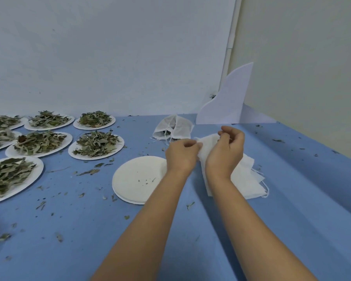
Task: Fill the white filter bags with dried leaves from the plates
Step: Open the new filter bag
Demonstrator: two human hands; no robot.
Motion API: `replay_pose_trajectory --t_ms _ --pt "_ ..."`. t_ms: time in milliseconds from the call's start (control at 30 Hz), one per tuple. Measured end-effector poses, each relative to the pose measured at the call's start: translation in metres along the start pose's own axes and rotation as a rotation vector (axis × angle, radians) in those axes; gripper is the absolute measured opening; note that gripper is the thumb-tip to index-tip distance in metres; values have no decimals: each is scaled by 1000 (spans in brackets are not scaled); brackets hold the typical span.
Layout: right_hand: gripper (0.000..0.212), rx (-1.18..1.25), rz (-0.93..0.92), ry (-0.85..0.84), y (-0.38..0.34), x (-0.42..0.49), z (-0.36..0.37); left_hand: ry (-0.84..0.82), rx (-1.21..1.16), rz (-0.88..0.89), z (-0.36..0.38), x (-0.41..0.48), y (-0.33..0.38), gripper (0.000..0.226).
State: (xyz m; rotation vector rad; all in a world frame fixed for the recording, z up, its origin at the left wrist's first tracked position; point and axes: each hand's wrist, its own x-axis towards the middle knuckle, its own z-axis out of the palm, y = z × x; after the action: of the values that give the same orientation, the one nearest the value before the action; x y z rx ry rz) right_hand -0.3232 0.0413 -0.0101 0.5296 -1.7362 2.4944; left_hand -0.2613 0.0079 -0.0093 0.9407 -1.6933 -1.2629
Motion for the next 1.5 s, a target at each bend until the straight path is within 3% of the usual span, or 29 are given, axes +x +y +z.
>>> replay_pose_trajectory --t_ms 100,200,367,567,733,967,1267,1500 --pt "21 -13 -17 -104 -8 -1 2 44 -299 -11 -24 0 10 4" --pt "39 8 23 -361 -19 -8 10 58 -449 75 -54 -1 17 13" --pt "35 146 64 -647 -22 -29 31 118 -241 294 -99 -5 11 23" --pt "33 13 76 -877 10 -52 31 250 0 239 -120 -14 -27 17" --pt "41 -145 23 -880 23 -52 29 232 55 161 -119 -20 -47 14" --pt "39 -236 -18 -866 27 -57 26 315 164 244 -114 -23 -52 3" --pt "23 -396 -202 -673 25 -69 31 244 484 375 -110 -22 -60 20" --pt "25 -567 -270 -693 27 -67 30 312 558 249 -112 -22 -56 32"
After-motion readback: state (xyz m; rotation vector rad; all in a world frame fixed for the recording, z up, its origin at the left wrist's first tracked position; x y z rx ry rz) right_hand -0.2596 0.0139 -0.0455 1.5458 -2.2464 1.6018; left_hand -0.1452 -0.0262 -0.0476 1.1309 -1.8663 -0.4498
